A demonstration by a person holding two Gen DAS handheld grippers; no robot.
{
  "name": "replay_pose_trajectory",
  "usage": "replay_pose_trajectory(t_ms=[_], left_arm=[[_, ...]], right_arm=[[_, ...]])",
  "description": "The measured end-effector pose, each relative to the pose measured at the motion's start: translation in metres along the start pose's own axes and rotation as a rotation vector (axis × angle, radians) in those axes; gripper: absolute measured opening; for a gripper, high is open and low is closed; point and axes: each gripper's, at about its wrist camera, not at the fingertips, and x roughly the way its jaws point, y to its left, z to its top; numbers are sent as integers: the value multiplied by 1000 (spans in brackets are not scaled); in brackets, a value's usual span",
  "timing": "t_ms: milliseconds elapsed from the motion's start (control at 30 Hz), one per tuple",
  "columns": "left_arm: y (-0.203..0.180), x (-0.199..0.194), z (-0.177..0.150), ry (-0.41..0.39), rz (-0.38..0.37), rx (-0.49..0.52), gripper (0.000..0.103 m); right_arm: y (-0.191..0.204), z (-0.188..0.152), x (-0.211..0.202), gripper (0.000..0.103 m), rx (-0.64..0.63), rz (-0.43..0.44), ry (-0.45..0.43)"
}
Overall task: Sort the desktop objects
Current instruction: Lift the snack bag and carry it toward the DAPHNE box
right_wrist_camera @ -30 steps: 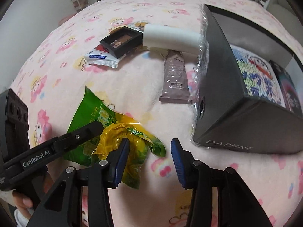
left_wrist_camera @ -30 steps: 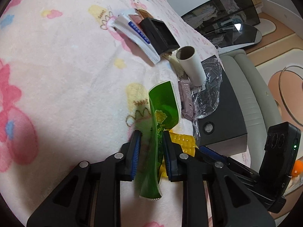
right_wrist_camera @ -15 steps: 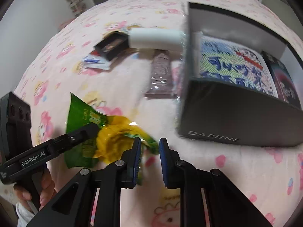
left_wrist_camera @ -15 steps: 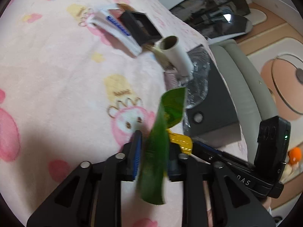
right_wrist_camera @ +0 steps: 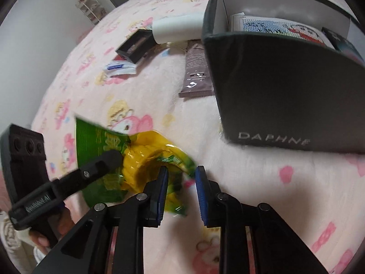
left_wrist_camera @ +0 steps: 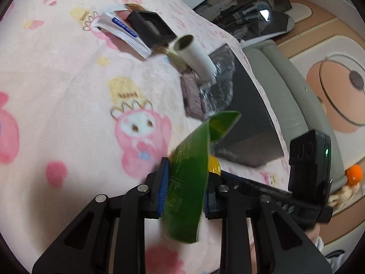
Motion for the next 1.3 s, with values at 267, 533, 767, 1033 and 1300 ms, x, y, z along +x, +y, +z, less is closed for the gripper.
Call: replay_pose_trajectory(t_ms=[267,533,767,1033,1300], left_arm=[[10,-6,-18,7,22,-86,26],[25,2,-16,32,-37,-158,45],[25,5,-16,40,-74,-163,41],[3,0,-19,27,-70,-82,40],[-19,0,-24,23,-125,-61,40]], right_arm=[[7,-15,-20,11,-39,57,-8],[-28,0,5,33,133,129,39],[-24,4,16,35,107,134,1],[-22,-6,-3,23,85,167,-37],[-21,-10,-41,22,50,109,-87]])
